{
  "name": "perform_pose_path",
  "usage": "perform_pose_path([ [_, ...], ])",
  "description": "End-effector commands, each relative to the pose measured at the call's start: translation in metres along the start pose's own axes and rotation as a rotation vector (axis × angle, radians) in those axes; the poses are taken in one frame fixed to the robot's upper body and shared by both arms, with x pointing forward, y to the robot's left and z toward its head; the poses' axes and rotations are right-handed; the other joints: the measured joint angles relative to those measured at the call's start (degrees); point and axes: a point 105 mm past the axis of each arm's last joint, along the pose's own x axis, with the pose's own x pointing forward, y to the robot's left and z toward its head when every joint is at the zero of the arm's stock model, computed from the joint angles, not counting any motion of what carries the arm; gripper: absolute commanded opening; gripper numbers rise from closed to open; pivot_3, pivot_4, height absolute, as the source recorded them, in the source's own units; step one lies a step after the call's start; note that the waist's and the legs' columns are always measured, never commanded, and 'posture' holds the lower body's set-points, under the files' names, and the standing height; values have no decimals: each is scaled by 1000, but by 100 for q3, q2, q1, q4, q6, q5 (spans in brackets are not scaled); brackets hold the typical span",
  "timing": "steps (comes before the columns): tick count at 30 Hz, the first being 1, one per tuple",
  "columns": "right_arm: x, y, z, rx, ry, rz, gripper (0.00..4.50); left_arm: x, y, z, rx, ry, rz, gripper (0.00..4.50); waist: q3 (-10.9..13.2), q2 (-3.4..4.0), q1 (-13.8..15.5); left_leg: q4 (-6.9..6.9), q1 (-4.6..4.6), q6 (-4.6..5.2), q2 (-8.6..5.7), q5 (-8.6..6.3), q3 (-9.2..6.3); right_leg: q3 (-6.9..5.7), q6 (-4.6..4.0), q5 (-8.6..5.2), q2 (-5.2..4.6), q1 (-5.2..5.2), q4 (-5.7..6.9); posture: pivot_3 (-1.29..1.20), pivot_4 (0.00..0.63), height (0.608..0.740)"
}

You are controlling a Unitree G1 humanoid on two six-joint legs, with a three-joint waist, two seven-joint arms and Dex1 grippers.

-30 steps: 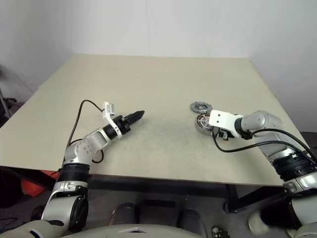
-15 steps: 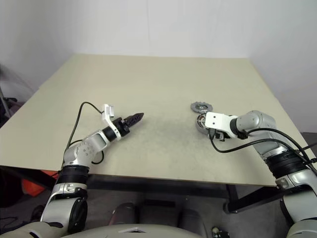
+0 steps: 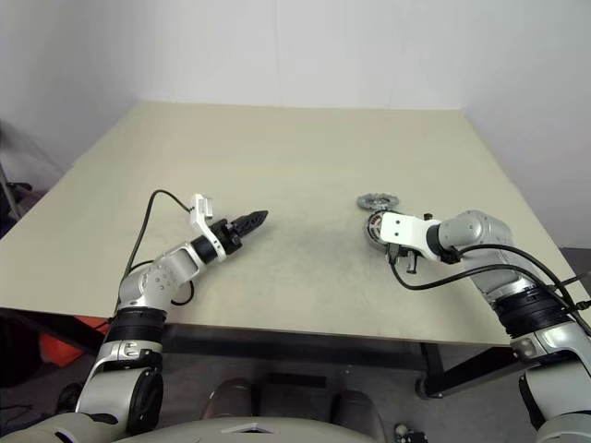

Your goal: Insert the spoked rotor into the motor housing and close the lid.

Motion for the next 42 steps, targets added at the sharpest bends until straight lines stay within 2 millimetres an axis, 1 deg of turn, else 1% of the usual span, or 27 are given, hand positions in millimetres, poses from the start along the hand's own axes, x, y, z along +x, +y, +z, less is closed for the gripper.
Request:
perform_pose_path([
  [1, 8, 5, -7, 18, 25, 32, 20, 1, -4, 10, 27, -33, -12, 3383, 0, -1, -37, 0, -1, 0, -1, 0, 0, 0, 0, 0, 0, 0, -1, 0, 0, 740],
  [6, 9, -2, -10, 30, 40, 8, 20, 0, -4, 8, 24, -35, -9, 3383, -1, -2, -117, 4, 3, -1, 0, 1, 0, -1, 1, -1, 0, 6, 0, 0, 0, 740],
  [9, 9, -6, -6, 54, 18, -3, 20, -1, -4, 7, 22, -36, -6, 3383, -1, -2, -122, 10, 3, -1, 0, 1, -1, -1, 2, -1, 0, 7, 0, 0, 0, 740],
  [12, 4, -13, 21, 170, -111, -2, 20, -2, -3, 8, 22, -41, -1, 3383, -1, -2, -128, 13, 3, -1, 1, 1, -1, 0, 3, -1, 0, 6, 0, 0, 0, 740],
  [15, -4, -30, 58, 328, -261, -24, 20, -3, 0, 11, 23, -48, 7, 3383, 4, 5, -164, 13, 0, -2, 4, 2, -1, 0, 1, 0, 3, -2, 2, 0, 0, 740],
  [17, -8, -34, 74, 393, -319, -21, 20, -4, 1, 12, 25, -51, 11, 3383, 7, 11, -184, 11, -10, -8, 13, 5, -1, -3, -14, 10, 8, -21, 9, 0, 0, 740],
  [21, -9, -34, 98, 477, -377, -2, 20, -8, 4, 19, 33, -70, 26, 3383, 8, 14, -124, -2, -47, -9, 16, 6, 2, -11, -25, 9, 10, -59, 14, 0, 0, 740],
  [24, -7, -30, 111, 510, -398, 21, 20, -13, 9, 26, 38, -90, 44, 3383, 8, 14, -93, 7, -108, -9, 16, 8, 1, -17, -27, 9, 9, -108, 11, 0, 0, 740],
  [30, 3, -15, 131, 484, -412, 54, 20, -23, 18, 35, 48, -116, 83, 3383, 8, 14, -73, 10, -110, -11, 13, 7, 1, -18, -26, 9, 5, -106, 6, 0, 0, 740],
  [31, 5, -12, 133, 468, -409, 56, 20, -24, 19, 36, 49, -120, 87, 3383, 8, 14, -78, 10, -109, -12, 14, 7, 0, -18, -26, 9, 5, -105, 9, 0, 0, 740],
  [33, 7, -10, 131, 381, -373, 21, 20, -26, 20, 38, 50, -125, 92, 3383, 8, 14, -79, 8, -99, -16, 15, 10, -3, -18, -25, 10, 6, -100, 14, 0, 0, 740],
  [37, 1, -2, 131, 294, -365, 45, 20, -27, 22, 37, 48, -126, 99, 3383, 8, 14, -74, 8, -95, -40, 12, 23, -8, -17, -23, 10, 6, -93, 16, 0, 0, 740],
  [39, -1, 5, 128, 236, -348, 65, 20, -27, 22, 36, 47, -125, 99, 3383, 8, 14, -72, 7, -95, -42, 12, 25, -8, -16, -23, 11, 6, -92, 16, 0, 0, 740],
  [42, -1, 8, 119, 174, -306, 41, 563, -24, 21, 34, 44, -115, 93, 3383, 8, 14, -75, 6, -94, -42, 13, 25, -10, -18, -22, 11, 7, -92, 15, 0, 0, 740],
])
